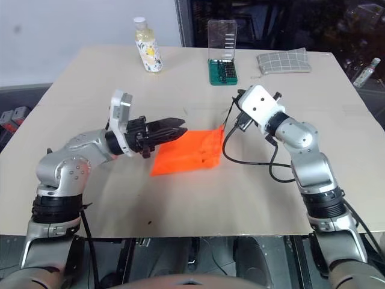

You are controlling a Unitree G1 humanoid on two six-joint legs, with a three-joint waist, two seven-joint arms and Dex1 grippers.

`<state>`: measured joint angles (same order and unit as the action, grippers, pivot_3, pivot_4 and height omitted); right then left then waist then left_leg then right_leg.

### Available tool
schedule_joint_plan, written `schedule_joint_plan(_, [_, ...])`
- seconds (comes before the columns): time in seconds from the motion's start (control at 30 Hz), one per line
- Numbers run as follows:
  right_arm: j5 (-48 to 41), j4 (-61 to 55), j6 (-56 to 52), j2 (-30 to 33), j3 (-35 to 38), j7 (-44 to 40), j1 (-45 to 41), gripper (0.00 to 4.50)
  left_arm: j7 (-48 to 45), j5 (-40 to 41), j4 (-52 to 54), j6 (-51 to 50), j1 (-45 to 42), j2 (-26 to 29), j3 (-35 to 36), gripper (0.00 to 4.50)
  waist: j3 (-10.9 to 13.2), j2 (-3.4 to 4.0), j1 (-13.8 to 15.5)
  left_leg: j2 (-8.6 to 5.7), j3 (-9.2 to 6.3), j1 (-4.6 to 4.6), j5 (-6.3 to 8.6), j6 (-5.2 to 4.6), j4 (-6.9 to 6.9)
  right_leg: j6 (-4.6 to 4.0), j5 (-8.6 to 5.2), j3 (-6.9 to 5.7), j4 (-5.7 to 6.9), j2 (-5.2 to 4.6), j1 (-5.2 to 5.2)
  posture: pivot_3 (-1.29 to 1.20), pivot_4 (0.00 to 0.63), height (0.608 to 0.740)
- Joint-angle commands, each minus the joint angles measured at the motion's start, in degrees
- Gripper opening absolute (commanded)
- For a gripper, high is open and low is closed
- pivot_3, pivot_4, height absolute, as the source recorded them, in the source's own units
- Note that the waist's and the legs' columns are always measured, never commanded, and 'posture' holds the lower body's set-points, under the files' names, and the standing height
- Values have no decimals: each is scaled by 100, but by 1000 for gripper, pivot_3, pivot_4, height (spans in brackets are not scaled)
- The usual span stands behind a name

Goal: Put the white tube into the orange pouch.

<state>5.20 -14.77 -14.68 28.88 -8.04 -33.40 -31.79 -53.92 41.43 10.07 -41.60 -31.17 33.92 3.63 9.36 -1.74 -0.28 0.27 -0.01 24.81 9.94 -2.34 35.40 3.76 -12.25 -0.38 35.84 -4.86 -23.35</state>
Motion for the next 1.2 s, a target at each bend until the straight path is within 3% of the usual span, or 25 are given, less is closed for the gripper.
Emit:
schedule_joint_plan(0.03, [160,-473,116,125,-77,-68,-11,227,497,-673,301,4,-609,105,-445,2591,0,-1,0,-7,1,0,0,0,1,-1,0,0,0,1,0,0,150,740])
schedule_joint_plan(0.3, [265,-875,-138,150,-217,-133,12,227,-186,-1509,-600,768,-1266,-141,-1427,2591,0,0,-21,-9,31,-1,0,0,-1,4,2,4,0,6,-1,0,150,740])
schedule_joint_plan(0.57, [389,-1131,-365,188,-241,-179,10,227,-432,-2109,-1741,1562,-1607,-951,-1839,2591,2,-3,2,-9,45,1,0,-1,4,3,1,6,0,3,-1,0,150,740])
schedule_joint_plan(0.63, [424,-1198,-405,204,-254,-194,18,227,-488,-2070,-1881,1593,-1682,-1089,-1763,2054,2,-3,0,-8,45,1,0,-1,3,4,2,7,0,3,-2,0,150,740])
schedule_joint_plan(0.77, [462,-1416,-548,121,-338,-201,58,227,-545,-2004,-1978,1454,-1691,-1184,-1629,238,2,-3,-23,-7,45,3,0,-1,2,7,4,7,0,4,-5,0,150,740])
schedule_joint_plan(0.8, [479,-1480,-593,42,-440,-178,103,227,-465,-1937,-1978,1383,-1644,-1249,-1520,0,2,-3,-32,-6,44,3,0,-1,1,7,4,7,0,4,-6,0,150,740])
schedule_joint_plan(1.0, [563,-1486,-672,-97,-598,-150,198,227,-328,-1878,-1722,1338,-1389,-1347,-1289,0,2,-3,-30,-4,44,4,0,-1,3,8,4,7,2,5,-7,0,150,740])
schedule_joint_plan(1.17, [577,-1404,-582,-73,-557,-143,181,227,-461,-1132,-1300,321,-1213,-1255,-923,0,2,-4,-25,1,43,3,0,-2,4,8,4,8,3,3,-6,0,150,740])
schedule_joint_plan(1.2, [587,-1370,-550,-52,-541,-143,175,227,-608,-882,-1146,31,-1174,-1151,-846,259,2,-4,-29,1,42,4,0,-1,4,8,4,8,3,4,-6,0,150,740])
